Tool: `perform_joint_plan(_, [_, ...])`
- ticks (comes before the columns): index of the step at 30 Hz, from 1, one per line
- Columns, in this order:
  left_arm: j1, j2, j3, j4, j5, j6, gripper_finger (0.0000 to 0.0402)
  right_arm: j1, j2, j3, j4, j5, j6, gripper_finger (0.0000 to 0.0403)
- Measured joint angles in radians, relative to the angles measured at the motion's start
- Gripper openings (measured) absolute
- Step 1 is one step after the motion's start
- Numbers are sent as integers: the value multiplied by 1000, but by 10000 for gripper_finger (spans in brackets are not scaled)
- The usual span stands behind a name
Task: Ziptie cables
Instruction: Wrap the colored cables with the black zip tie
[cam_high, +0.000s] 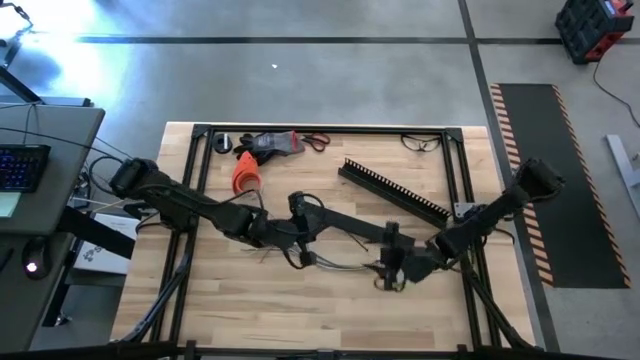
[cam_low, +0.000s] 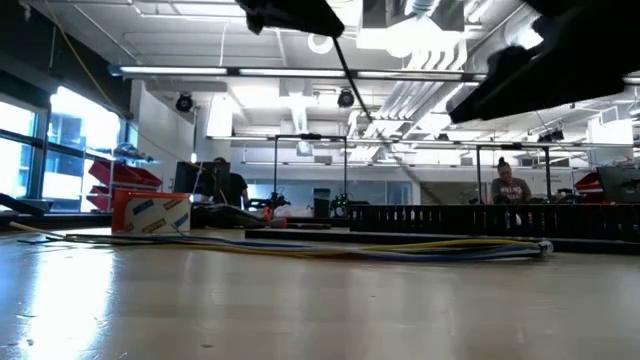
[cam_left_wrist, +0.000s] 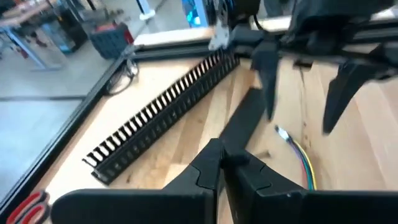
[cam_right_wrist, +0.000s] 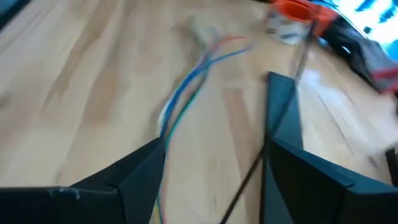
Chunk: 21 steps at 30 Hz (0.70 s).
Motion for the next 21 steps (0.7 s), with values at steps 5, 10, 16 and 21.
perform_joint_plan(5, [1,6,78,-205,62,-70,0,93,20,134,-299,80,-78,270])
perform_joint_plan(10, [17,5,105,-258,118,-77,0,144,111,257,-395,93,-327,269])
perform_joint_plan(16, [47,5,104,-277,132,-85,0,137,293,291,-482,121,-717,254])
perform_joint_plan(21, [74,5,104,-295,141,-86,0,87,393,291,-545,234,-963,236])
